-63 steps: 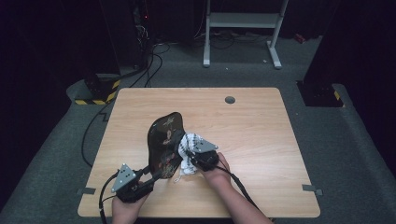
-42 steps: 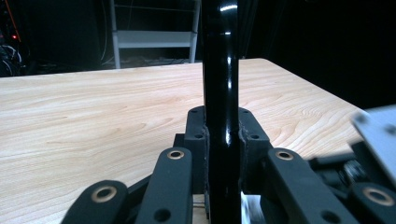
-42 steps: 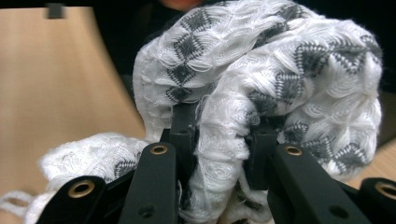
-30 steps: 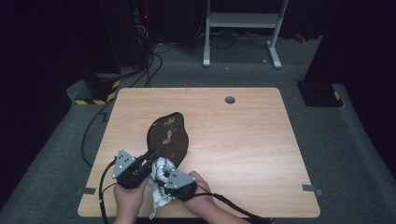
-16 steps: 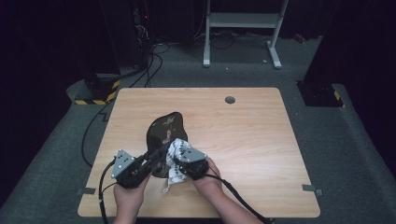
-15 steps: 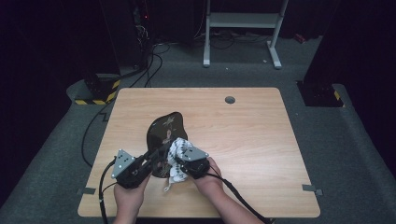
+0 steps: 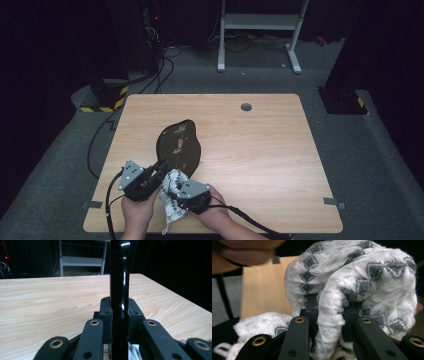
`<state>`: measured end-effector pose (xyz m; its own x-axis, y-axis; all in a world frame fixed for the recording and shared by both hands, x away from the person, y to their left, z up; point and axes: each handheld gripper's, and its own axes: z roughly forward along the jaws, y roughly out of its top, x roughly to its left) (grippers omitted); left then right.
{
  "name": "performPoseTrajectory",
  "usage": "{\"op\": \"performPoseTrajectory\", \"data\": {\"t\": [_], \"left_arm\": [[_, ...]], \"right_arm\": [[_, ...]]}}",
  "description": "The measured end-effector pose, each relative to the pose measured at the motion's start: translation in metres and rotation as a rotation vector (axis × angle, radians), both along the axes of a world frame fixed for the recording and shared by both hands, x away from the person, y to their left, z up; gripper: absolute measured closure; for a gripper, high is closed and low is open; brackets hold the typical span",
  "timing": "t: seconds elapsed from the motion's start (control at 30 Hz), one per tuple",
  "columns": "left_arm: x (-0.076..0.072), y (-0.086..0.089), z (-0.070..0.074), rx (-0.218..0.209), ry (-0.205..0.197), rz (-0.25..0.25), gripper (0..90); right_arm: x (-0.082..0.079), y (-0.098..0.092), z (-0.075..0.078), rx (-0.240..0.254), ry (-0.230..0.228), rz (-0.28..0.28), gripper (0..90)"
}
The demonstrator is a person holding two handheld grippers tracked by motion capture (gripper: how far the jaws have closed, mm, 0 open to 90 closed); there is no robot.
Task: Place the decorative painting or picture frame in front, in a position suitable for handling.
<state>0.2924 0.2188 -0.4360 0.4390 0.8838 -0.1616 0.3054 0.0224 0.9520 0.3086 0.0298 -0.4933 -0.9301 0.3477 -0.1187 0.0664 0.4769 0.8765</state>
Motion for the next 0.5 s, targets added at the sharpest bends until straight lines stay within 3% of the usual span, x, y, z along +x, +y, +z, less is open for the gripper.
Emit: {"op": "performPoseTrajectory", "data": {"t": [0.23,0.5], "left_arm": [[0.001,0.002,0.0,-0.01,0.007,-0.014,78.4],[0.0,0.001,0.0,-0.019,0.012,-0.021,78.3]], "right_arm": [[0.007,-0.002,0.001,0.007,-0.007,-0.015,73.9],[0.038,-0.02,-0.003,-0.024,0.023,-0.145,73.7]]}}
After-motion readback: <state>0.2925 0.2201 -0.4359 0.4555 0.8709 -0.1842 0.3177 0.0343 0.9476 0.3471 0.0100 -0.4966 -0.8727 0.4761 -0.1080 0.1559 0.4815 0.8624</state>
